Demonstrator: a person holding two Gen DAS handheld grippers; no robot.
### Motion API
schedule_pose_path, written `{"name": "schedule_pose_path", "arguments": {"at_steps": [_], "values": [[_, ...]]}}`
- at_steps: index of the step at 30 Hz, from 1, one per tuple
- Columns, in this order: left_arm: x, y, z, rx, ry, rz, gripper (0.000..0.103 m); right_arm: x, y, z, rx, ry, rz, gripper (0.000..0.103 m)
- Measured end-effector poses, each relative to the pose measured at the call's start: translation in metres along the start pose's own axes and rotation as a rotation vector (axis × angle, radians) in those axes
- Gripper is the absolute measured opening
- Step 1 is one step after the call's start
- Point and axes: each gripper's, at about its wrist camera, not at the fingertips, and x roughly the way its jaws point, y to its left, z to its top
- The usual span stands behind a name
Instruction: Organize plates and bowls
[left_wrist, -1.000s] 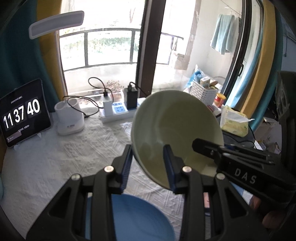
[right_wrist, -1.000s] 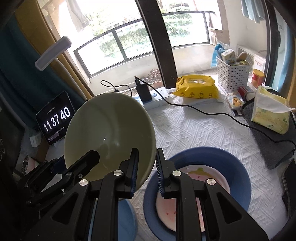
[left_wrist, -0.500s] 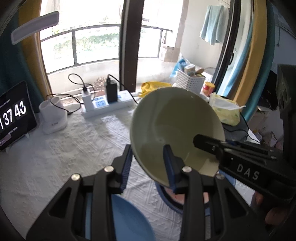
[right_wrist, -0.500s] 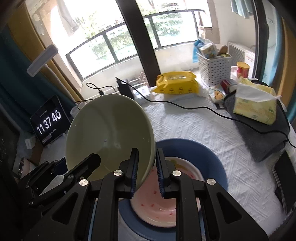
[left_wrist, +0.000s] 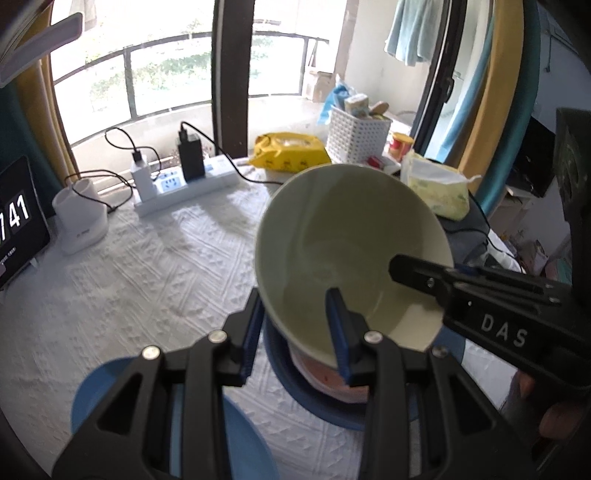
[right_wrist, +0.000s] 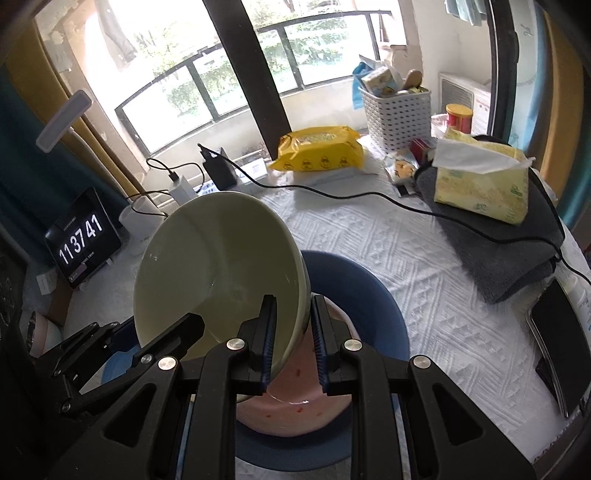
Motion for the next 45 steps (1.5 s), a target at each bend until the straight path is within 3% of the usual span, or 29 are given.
{"name": "schedule_pose_path", "arguments": {"at_steps": [30, 45], "values": [[0.022, -0.020, -0.017, 0.056, 0.120, -0.032, 0.035, 0.010, -0.024, -0.026, 0.016, 0.098, -0.040, 0.021], [0.017, -0.017, -0.015, 0.039, 0.111, -0.029, 0.037, 0.010, -0.025, -0.027, 0.024, 0.109, -0.020, 0.027]]}}
